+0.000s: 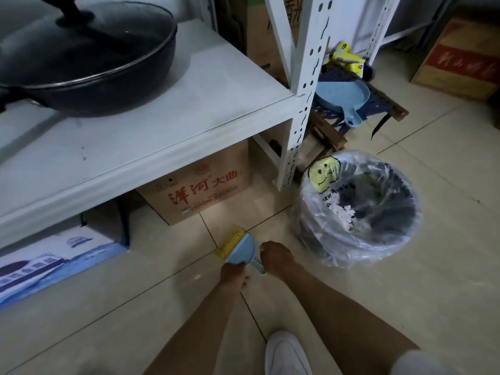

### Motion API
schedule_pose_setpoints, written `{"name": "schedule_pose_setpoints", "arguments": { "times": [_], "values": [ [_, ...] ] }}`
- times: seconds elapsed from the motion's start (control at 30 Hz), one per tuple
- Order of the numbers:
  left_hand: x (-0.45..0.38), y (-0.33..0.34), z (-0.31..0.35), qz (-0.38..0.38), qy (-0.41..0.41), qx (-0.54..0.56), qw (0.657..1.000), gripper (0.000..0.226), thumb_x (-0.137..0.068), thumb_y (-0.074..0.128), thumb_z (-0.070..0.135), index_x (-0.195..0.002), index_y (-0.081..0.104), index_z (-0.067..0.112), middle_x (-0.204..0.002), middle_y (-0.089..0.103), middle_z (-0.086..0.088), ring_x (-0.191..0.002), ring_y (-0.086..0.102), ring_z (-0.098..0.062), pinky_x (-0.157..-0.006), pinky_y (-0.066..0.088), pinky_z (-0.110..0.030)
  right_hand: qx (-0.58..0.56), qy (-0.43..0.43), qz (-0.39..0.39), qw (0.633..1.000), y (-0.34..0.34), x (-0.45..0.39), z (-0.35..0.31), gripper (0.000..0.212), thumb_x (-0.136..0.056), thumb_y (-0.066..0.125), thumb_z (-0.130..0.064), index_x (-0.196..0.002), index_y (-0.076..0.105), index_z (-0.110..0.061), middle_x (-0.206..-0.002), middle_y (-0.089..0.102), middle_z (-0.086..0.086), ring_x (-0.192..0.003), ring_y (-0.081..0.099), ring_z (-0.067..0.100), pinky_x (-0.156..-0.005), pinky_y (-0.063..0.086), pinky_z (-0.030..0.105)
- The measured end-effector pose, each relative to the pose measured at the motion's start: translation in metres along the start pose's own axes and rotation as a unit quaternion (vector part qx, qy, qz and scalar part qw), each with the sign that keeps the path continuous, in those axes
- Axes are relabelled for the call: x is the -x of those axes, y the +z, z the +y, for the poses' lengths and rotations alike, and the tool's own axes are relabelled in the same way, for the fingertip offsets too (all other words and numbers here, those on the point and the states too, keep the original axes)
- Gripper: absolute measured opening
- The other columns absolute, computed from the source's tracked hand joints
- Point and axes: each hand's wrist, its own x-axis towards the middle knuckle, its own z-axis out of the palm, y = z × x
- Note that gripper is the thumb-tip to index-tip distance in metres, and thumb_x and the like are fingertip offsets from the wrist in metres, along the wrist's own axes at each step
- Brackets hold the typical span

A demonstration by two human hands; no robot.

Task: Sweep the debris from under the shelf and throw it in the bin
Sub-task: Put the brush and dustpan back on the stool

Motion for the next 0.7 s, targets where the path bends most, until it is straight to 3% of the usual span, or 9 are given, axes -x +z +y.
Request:
{"name": "schedule_pose_setpoints", "arguments": {
  "times": [0.1,0.17,0.27,0.37,0.57,0.63,0.7],
  "values": [
    [-0.004,0.014,0.002,-0.013,-0.050,0.072,0.996,0.007,-0.098,0.043,0.007,-0.097,0.048,0.003,-0.068,0.046,-0.011,-0.056,0.046,-0.018,-0.050,0.038,-0.027,-0.029,0.031,0.003,0.999,0.013,-0.011,-0.003,0.037,-0.092,0.050,-0.015,-0.128,0.051,-0.007,-0.136,0.053,0.011,-0.126,0.051,0.026,-0.102,0.042,0.030],
    [-0.008,0.021,0.002,-0.012,-0.078,0.106,0.991,0.012,-0.096,0.040,0.002,-0.090,0.050,0.001,-0.069,0.046,-0.012,-0.058,0.045,-0.019,-0.053,0.036,-0.029,-0.034,0.049,0.007,0.998,0.023,-0.017,-0.004,0.035,-0.091,0.051,-0.015,-0.125,0.051,-0.005,-0.133,0.054,0.012,-0.125,0.051,0.026,-0.101,0.042,0.031],
    [-0.014,0.032,0.004,0.001,-0.085,0.158,0.984,0.028,-0.095,0.038,0.002,-0.118,0.052,-0.002,-0.074,0.051,-0.013,-0.063,0.047,-0.022,-0.055,0.037,-0.028,-0.034,0.083,0.007,0.996,0.029,-0.023,-0.007,0.037,-0.091,0.055,-0.018,-0.126,0.049,-0.006,-0.131,0.053,0.013,-0.123,0.052,0.026,-0.099,0.044,0.033],
    [-0.019,0.036,0.006,0.005,-0.090,0.197,0.976,0.033,-0.094,0.040,0.001,-0.126,0.049,-0.001,-0.081,0.053,-0.014,-0.064,0.048,-0.023,-0.054,0.039,-0.030,-0.030,0.097,0.011,0.995,0.031,-0.031,-0.007,0.038,-0.089,0.059,-0.017,-0.124,0.050,-0.006,-0.130,0.057,0.013,-0.122,0.055,0.026,-0.098,0.046,0.033],
    [-0.009,0.028,0.010,-0.006,-0.097,0.224,0.970,0.009,-0.091,0.047,-0.006,-0.094,0.054,-0.001,-0.070,0.052,-0.013,-0.060,0.049,-0.021,-0.056,0.044,-0.033,-0.076,0.121,0.013,0.990,0.028,-0.034,-0.010,0.030,-0.091,0.055,-0.016,-0.119,0.056,-0.006,-0.125,0.062,0.012,-0.117,0.059,0.026,-0.092,0.049,0.032],
    [-0.005,0.025,0.011,-0.014,-0.093,0.217,0.972,0.019,-0.092,0.047,-0.006,-0.078,0.055,0.002,-0.066,0.050,-0.010,-0.055,0.043,-0.018,-0.054,0.038,-0.030,-0.108,0.122,0.010,0.987,0.026,-0.031,-0.013,0.028,-0.090,0.055,-0.016,-0.116,0.059,-0.006,-0.122,0.064,0.012,-0.115,0.061,0.027,-0.090,0.050,0.032],
    [0.003,0.022,0.015,-0.021,-0.082,0.211,0.974,0.022,-0.092,0.049,-0.006,-0.074,0.054,0.005,-0.063,0.049,-0.009,-0.053,0.041,-0.016,-0.052,0.038,-0.028,-0.137,0.112,0.018,0.984,0.022,-0.026,-0.016,0.027,-0.088,0.057,-0.016,-0.112,0.062,-0.005,-0.119,0.065,0.012,-0.113,0.062,0.028,-0.088,0.051,0.031]
  ]
}}
